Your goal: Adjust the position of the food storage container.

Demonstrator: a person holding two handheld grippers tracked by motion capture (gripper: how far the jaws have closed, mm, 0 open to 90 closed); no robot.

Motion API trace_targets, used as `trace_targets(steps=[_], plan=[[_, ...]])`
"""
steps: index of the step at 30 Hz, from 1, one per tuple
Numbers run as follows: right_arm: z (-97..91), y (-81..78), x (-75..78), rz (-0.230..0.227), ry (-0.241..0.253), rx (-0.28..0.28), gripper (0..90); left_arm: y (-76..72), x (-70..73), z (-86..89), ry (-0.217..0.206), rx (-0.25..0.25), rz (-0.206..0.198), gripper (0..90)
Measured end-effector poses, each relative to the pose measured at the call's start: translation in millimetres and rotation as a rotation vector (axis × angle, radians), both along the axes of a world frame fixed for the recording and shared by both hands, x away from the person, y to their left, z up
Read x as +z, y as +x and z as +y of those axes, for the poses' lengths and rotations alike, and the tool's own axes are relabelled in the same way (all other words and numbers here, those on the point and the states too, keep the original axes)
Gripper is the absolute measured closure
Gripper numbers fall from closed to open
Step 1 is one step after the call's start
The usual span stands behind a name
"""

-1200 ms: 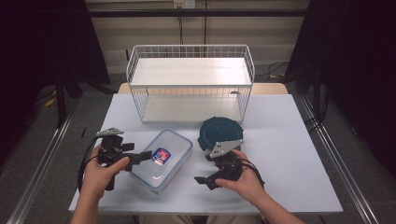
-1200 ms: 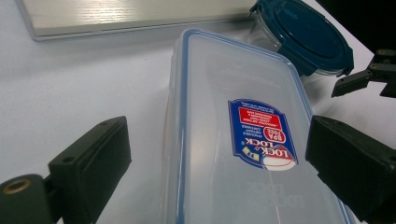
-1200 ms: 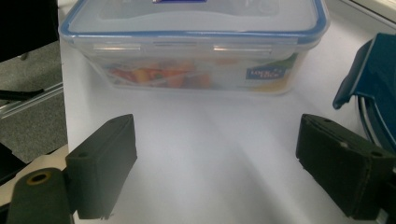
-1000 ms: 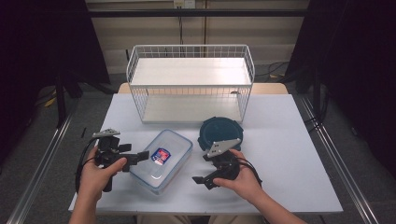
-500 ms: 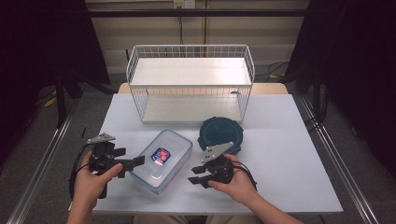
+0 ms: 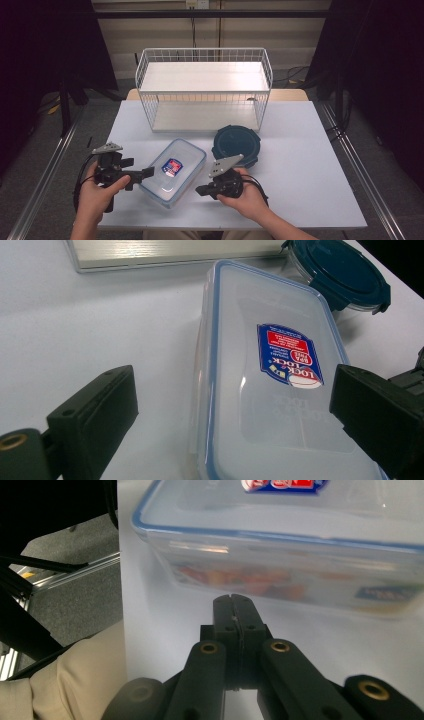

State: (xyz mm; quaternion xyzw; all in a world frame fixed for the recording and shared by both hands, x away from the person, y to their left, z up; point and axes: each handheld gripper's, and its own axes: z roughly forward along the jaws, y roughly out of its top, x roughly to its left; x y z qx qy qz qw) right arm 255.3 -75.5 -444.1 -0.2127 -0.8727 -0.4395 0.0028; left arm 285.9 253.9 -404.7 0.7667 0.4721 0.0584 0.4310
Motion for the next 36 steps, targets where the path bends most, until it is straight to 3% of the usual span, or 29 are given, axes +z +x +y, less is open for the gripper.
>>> trace_targets(steps=[6, 16, 23, 27, 29, 36], plan=[[14.3, -7.4, -1.8, -0.010, -0.010, 0.040, 90.0, -3.7, 2.1, 4.4, -0.017, 0.016, -0.004, 5.1], [34.2, -11.8, -7.8, -0.043, -0.014, 0.108, 90.0, -5.2, 0.7, 6.7, -0.008, 0.019, 0.006, 5.2], [44.1, -9.6, -9.1, -0.064, -0.009, 0.116, 90.0, -6.2, 0.0, 8.1, -0.010, 0.023, 0.013, 5.1], [50.3, -9.2, -9.9, -0.070, -0.031, 0.130, 90.0, -7.4, 0.0, 10.4, -0.015, 0.033, 0.012, 5.1], [51.7, -8.1, -11.2, -0.058, -0.032, 0.134, 90.0, -8.1, -0.3, 10.9, -0.018, 0.042, 0.013, 5.2], [60.3, -1.3, -12.1, -0.053, -0.004, 0.106, 90.0, -10.0, -1.5, 13.8, -0.009, 0.053, 0.035, 5.5]])
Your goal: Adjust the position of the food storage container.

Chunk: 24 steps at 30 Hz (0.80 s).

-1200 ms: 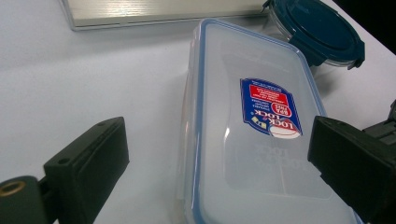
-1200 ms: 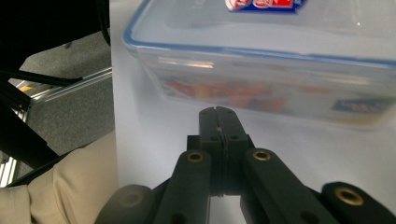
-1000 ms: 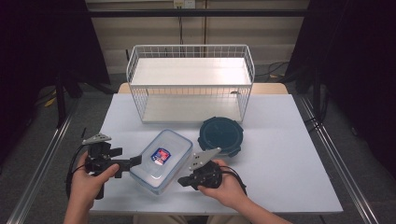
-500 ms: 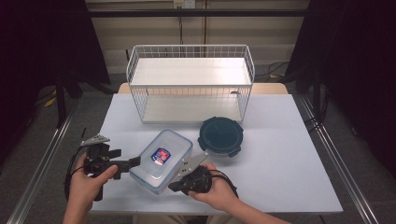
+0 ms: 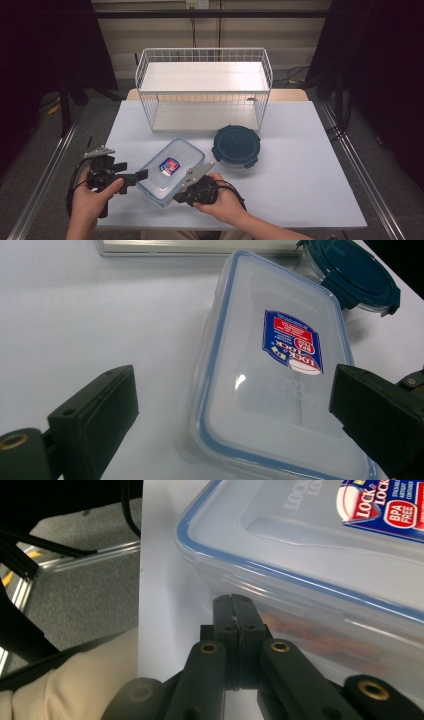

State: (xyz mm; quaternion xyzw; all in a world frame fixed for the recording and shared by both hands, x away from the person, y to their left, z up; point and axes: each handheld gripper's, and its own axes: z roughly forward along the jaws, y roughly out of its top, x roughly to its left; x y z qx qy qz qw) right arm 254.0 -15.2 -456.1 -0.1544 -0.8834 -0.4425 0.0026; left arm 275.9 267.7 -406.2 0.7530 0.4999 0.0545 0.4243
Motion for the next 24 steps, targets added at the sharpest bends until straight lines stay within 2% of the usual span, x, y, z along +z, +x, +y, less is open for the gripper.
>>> trace_targets(steps=[4, 7, 11, 14, 17, 21, 24], plan=[[5.3, 5.0, -0.1, 0.007, 0.021, -0.024, 90.0, -1.1, -1.2, 2.4, -0.007, 0.027, 0.009, 5.7], [10.3, 6.5, 2.0, -0.010, 0.050, -0.043, 90.0, -1.4, -2.5, 5.1, -0.005, 0.046, 0.017, 6.3], [13.3, 8.9, 4.5, -0.032, 0.052, -0.048, 90.0, -2.0, -3.1, 10.5, -0.025, 0.084, 0.029, 6.5], [15.7, 10.9, 5.7, -0.027, 0.079, -0.054, 90.0, -2.6, -4.7, 13.5, -0.051, 0.109, 0.050, 7.1], [18.4, 11.6, 4.9, -0.041, 0.080, -0.050, 90.0, -2.3, -7.5, 15.3, -0.042, 0.111, 0.080, 8.8], [23.3, 12.6, 3.2, -0.054, 0.092, -0.055, 90.0, -1.6, -10.5, 13.9, -0.070, 0.115, 0.104, 10.1], [25.4, 13.4, 3.0, -0.059, 0.092, -0.061, 90.0, -1.7, -11.2, 15.3, -0.063, 0.121, 0.119, 10.6]])
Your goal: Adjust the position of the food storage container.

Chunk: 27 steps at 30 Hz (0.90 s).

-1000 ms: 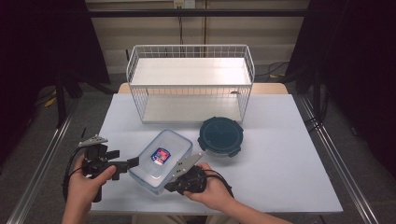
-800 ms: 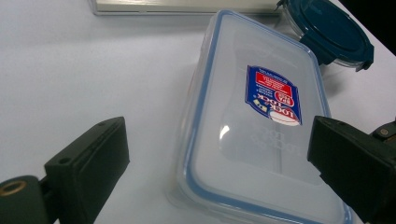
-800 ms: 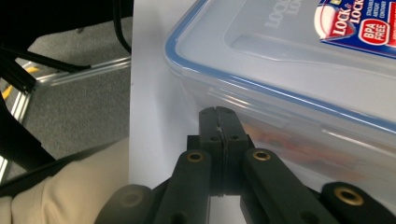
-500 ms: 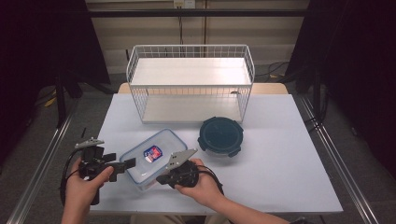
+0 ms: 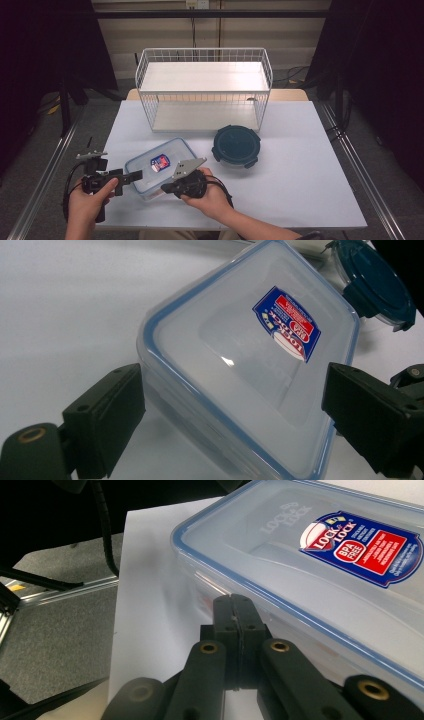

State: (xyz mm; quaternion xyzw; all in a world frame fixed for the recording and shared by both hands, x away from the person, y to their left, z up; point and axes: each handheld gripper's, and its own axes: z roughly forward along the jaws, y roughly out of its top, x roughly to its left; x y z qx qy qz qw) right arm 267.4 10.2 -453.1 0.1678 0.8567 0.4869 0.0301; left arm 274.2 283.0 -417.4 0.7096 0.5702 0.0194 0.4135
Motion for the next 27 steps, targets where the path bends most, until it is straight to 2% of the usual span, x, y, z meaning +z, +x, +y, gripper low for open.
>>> trace_targets(steps=[3, 4, 5, 7, 9, 11, 12, 15, 19, 23, 26, 27], plan=[[0.9, 2.7, -1.4, -0.001, 0.011, 0.020, 90.0, 0.8, -4.4, 1.5, -0.031, 0.033, 0.028, 11.4], [-0.4, 3.0, -2.0, 0.004, 0.016, 0.017, 88.9, 1.1, -5.2, 3.1, -0.026, 0.018, 0.041, 11.6], [-4.7, 2.4, -3.2, 0.009, 0.016, 0.010, 85.3, 1.1, -5.9, 2.2, -0.040, 0.030, 0.046, 13.0], [-7.8, 2.0, -3.9, 0.010, 0.014, -0.001, 83.9, 1.1, -6.5, 2.5, -0.045, 0.039, 0.049, 13.3], [-15.7, 2.2, -4.5, 0.024, 0.008, -0.016, 82.7, 0.8, -6.9, 4.0, -0.050, 0.037, 0.061, 15.4], [-24.7, 3.1, -3.8, 0.020, 0.012, -0.038, 80.3, 0.8, -8.2, 3.4, -0.073, 0.060, 0.060, 16.0], [-29.4, 2.5, -3.0, 0.032, 0.010, -0.054, 78.5, 0.7, -8.6, 3.1, -0.078, 0.066, 0.062, 16.6], [-42.4, 2.2, -0.6, 0.027, 0.014, -0.070, 73.9, 0.9, -10.0, 3.8, -0.079, 0.055, 0.069, 19.2], [-58.2, 0.1, 2.0, 0.028, 0.005, -0.108, 64.1, 0.8, -12.3, 5.1, -0.094, 0.074, 0.082, 22.4], [-71.9, 0.6, 2.9, 0.018, 0.009, -0.140, 58.3, 0.8, -17.2, 5.1, -0.114, 0.091, 0.097, 24.3], [-79.6, 2.0, 2.7, 0.029, 0.021, -0.172, 54.6, 1.0, -21.2, 3.9, -0.120, 0.079, 0.121, 26.0], [-80.5, 2.6, 3.0, 0.028, 0.024, -0.177, 53.7, 1.2, -22.4, 2.6, -0.144, 0.075, 0.129, 26.6]])
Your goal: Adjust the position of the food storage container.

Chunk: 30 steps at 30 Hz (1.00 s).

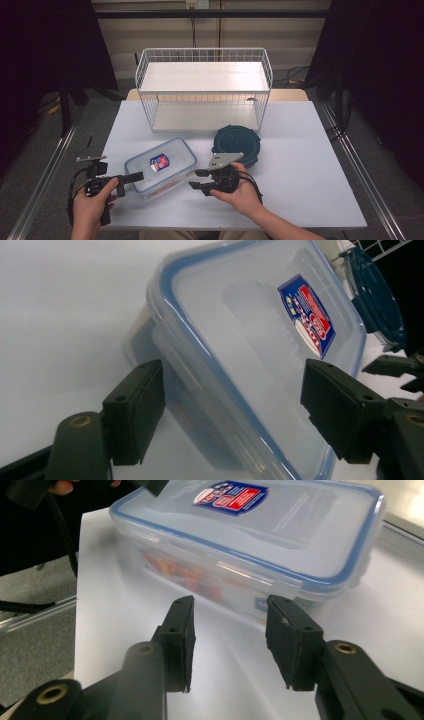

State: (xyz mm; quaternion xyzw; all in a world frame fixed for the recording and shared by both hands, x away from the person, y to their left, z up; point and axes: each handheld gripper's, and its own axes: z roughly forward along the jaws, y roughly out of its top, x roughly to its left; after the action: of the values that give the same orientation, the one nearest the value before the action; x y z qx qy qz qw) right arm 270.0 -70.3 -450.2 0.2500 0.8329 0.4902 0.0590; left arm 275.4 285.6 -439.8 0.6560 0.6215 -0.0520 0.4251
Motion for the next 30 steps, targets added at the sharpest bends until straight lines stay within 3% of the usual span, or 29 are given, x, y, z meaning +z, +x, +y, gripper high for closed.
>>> trace_targets(steps=[4, 5, 6, 10, 14, 18, 21, 24, 30], plan=[[-1.1, 1.4, 1.8, 0.002, 0.010, -0.015, 49.4, -0.2, 0.6, 0.8, 0.003, -0.007, 0.007, 27.3], [-1.2, 2.0, 2.1, 0.000, 0.016, -0.017, 47.7, -0.5, -0.8, 0.6, -0.014, 0.001, -0.006, 27.4], [-2.1, 3.1, 2.9, -0.002, 0.018, -0.027, 45.3, -0.4, -0.7, 1.8, -0.001, -0.009, 0.000, 27.0], [-3.9, 4.3, 3.0, 0.000, 0.026, -0.040, 43.2, -1.0, -3.7, 6.2, -0.043, 0.002, -0.008, 29.7], [-6.5, 5.3, 2.8, -0.002, 0.024, -0.050, 41.8, -1.1, -5.8, 9.1, -0.072, 0.014, 0.015, 31.3], [-9.2, 5.8, 4.4, 0.000, 0.034, -0.070, 40.3, -4.3, -6.4, 13.0, -0.131, 0.082, 0.025, 41.0], [-10.9, 7.1, 4.5, 0.000, 0.041, -0.083, 38.2, -6.6, -11.2, 16.8, -0.205, 0.143, 0.042, 47.4], [-12.6, 12.7, 3.8, 0.019, 0.071, -0.121, 34.4, -6.7, -10.1, 16.1, -0.195, 0.150, 0.042, 48.4], [-9.3, 23.5, 5.4, 0.020, 0.102, -0.147, 33.4, -6.0, -10.2, 16.0, -0.190, 0.151, 0.037, 48.5]])
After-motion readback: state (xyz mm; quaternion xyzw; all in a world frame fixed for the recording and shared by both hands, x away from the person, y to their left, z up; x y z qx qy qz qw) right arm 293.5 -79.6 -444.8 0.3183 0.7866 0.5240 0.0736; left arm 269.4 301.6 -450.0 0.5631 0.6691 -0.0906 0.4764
